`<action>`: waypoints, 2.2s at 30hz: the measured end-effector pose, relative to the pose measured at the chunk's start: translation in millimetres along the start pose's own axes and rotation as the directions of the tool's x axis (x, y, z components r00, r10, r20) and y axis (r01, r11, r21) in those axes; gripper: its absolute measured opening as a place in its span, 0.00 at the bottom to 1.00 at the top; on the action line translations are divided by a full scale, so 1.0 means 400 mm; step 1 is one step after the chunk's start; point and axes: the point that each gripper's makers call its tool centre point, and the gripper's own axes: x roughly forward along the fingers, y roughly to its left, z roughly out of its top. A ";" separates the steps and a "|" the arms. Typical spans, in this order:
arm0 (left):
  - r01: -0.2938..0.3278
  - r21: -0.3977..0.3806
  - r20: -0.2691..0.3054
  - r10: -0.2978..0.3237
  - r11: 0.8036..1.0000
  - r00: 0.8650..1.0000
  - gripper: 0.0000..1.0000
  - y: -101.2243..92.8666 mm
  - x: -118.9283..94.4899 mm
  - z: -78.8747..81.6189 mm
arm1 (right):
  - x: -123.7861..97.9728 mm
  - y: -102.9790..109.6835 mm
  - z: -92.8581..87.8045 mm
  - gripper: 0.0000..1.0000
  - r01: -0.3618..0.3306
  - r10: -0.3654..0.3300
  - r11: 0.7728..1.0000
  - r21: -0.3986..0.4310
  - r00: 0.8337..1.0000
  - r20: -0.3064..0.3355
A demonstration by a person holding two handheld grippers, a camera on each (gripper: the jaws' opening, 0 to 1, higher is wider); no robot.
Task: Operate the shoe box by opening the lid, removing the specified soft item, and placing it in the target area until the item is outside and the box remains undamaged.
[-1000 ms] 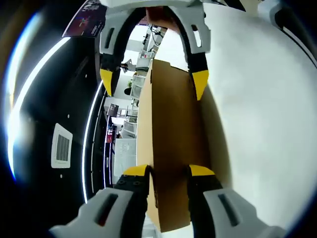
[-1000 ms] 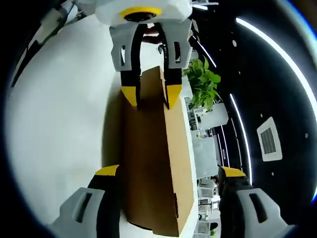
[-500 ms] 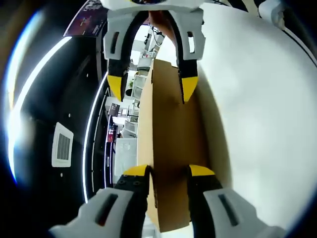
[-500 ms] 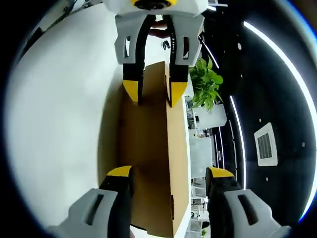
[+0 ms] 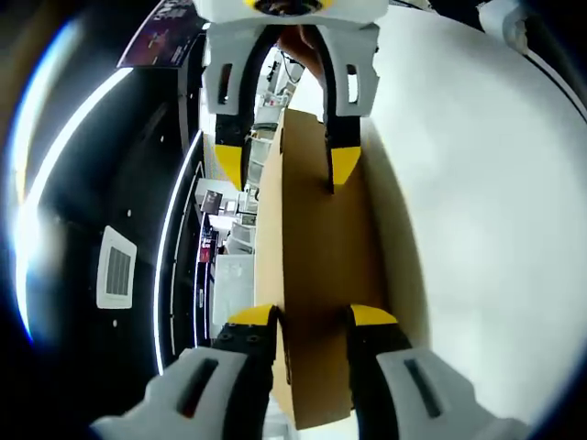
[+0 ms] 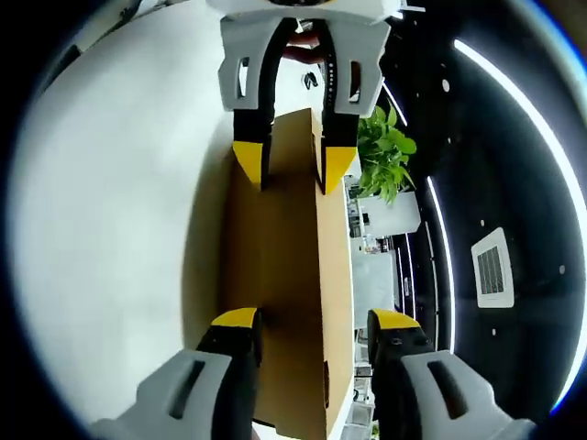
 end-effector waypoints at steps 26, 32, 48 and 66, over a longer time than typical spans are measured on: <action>-0.022 -0.026 0.007 0.022 0.999 1.000 0.30 0.001 0.006 -0.001 | 0.002 0.033 0.009 0.29 -0.023 0.023 0.999 -0.048 1.000 -0.001; -0.040 -0.005 0.001 0.040 0.999 0.999 0.30 0.000 0.009 -0.004 | 0.005 0.031 0.012 0.29 -0.028 0.029 0.999 -0.047 1.000 0.008; -0.042 0.006 -0.031 0.042 0.999 0.999 0.30 -0.002 0.005 -0.009 | 0.006 0.029 0.011 0.29 -0.024 0.024 0.999 -0.039 0.999 0.021; -0.029 -0.019 -0.013 0.029 0.999 0.999 0.30 0.011 -0.002 -0.005 | 0.002 0.015 0.010 0.29 -0.026 0.027 0.999 -0.038 0.999 0.028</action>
